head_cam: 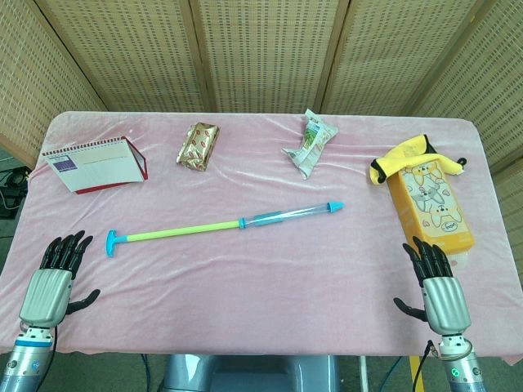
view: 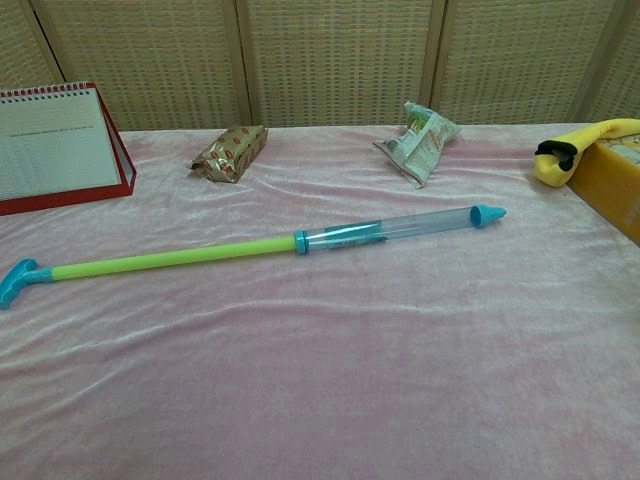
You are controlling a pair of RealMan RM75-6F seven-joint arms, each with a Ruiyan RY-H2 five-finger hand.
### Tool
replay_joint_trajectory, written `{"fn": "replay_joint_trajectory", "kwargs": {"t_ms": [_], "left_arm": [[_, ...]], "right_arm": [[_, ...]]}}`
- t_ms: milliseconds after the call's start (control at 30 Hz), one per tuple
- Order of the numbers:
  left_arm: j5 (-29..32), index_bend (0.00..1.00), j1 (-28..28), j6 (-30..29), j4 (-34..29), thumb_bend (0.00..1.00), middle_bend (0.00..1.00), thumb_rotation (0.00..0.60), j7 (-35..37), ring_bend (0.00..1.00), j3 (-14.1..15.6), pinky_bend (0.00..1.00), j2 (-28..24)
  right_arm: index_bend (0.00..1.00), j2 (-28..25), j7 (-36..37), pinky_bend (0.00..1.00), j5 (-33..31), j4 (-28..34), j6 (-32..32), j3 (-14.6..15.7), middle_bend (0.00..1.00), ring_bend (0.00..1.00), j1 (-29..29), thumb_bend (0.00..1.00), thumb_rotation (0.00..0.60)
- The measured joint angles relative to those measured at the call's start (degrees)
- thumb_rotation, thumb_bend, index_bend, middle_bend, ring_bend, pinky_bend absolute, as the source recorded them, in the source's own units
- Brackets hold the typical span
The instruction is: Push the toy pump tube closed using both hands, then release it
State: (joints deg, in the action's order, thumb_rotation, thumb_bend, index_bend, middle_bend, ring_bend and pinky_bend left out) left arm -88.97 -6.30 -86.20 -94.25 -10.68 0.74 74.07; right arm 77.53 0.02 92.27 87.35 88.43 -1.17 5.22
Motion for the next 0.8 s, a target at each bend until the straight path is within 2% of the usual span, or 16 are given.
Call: {"fn": "replay_joint_trajectory", "kwargs": {"t_ms": [500,567,633,700,800], "left_arm": [[0.6,0.00,0.1,0.5,0.1,0.19,0.00,0.600,0.2,0.00,-0.6,0.00,0.0],[1.5,0.00,0.0,1.0,-0.3,0.19,0.00,0.600,-0.2,0.00,-0.8,0.04,-0.2],[3.2,0.02,-0.1,1.7,-1.0,0.20,0.07,0.600,-1.1,0.06,-1.2,0.14,-0.3],[4.7,0.09,-0.4,2.2,-1.3,0.21,0.27,0.600,-2.3,0.25,-2.1,0.31,-0.2],[7.4,0.22,-1.4,3.4,-1.2,0.23,0.54,0.600,-3.8,0.48,-4.2,0.49,0.5]], "right_arm": [[0.04,0.1,-0.1,0.00,0.2,0.3,-0.5,0.1,0.00,0.00,0.1,0.24,0.600],[0.04,0.1,-0.2,0.00,0.2,0.2,-0.6,0.2,0.00,0.00,0.1,0.24,0.600],[0.04,0.2,-0.2,0.00,0.2,0.2,-0.7,0.2,0.00,0.00,0.1,0.24,0.600],[0.03,0.2,-0.2,0.00,0.1,0.1,-0.9,0.3,0.00,0.00,0.1,0.24,0.600],[0.03,0.2,-0.2,0.00,0.1,0.1,-1.2,0.4,0.00,0.00,0.1,0.24,0.600]]}}
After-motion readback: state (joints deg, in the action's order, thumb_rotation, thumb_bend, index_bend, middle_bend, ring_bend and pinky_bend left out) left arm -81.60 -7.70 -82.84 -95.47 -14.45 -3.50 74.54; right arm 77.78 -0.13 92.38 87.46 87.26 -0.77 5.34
